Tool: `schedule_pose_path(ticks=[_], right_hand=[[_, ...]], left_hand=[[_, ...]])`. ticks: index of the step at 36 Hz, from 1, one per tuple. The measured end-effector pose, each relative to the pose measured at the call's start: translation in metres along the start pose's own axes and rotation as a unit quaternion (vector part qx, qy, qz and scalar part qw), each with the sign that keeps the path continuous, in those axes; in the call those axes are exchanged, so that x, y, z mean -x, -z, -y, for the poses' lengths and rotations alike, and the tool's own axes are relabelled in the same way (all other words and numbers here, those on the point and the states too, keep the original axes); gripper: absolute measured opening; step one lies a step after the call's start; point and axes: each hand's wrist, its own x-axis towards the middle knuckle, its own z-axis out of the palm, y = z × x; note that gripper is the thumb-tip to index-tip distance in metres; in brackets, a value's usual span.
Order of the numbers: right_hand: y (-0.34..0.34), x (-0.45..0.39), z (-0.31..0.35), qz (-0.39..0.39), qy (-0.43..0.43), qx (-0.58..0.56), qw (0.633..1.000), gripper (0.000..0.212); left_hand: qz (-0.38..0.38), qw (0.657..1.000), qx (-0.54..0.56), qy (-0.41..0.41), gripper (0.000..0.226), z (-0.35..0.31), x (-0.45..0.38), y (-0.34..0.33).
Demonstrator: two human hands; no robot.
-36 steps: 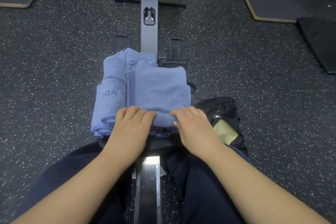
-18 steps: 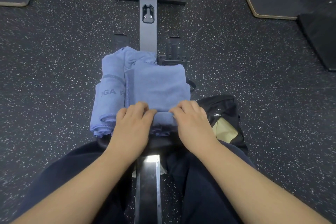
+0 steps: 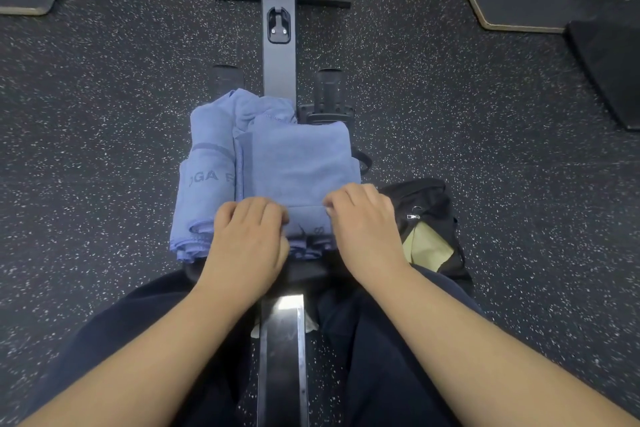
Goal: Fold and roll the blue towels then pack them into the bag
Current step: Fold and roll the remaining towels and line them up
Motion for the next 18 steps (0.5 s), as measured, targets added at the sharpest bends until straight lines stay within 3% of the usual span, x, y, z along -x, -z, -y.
schedule_pose_path(ticks=[2, 8, 14, 18], right_hand=[[0.0032, -0.003, 0.0006, -0.006, 0.002, -0.014, 1.0, 0.026], [0.009, -0.0025, 0.0018, -0.005, 0.046, -0.082, 0.996, 0.023], [0.0103, 0.0012, 0.0023, 0.017, 0.035, -0.059, 0.998, 0.016], [0.0084, -0.0002, 0.0035, 0.021, 0.018, -0.033, 0.999, 0.027]], left_hand=[[-0.008, 1.0, -0.009, -0.011, 0.018, -0.0006, 0.0012, -0.001], [-0.009, 1.0, -0.027, -0.011, 0.031, 0.0016, 0.0008, -0.0047], [-0.002, 0.999, -0.048, -0.009, 0.035, 0.004, -0.0012, -0.0037], [0.003, 0.998, -0.059, -0.004, 0.038, 0.0047, -0.002, -0.0044]])
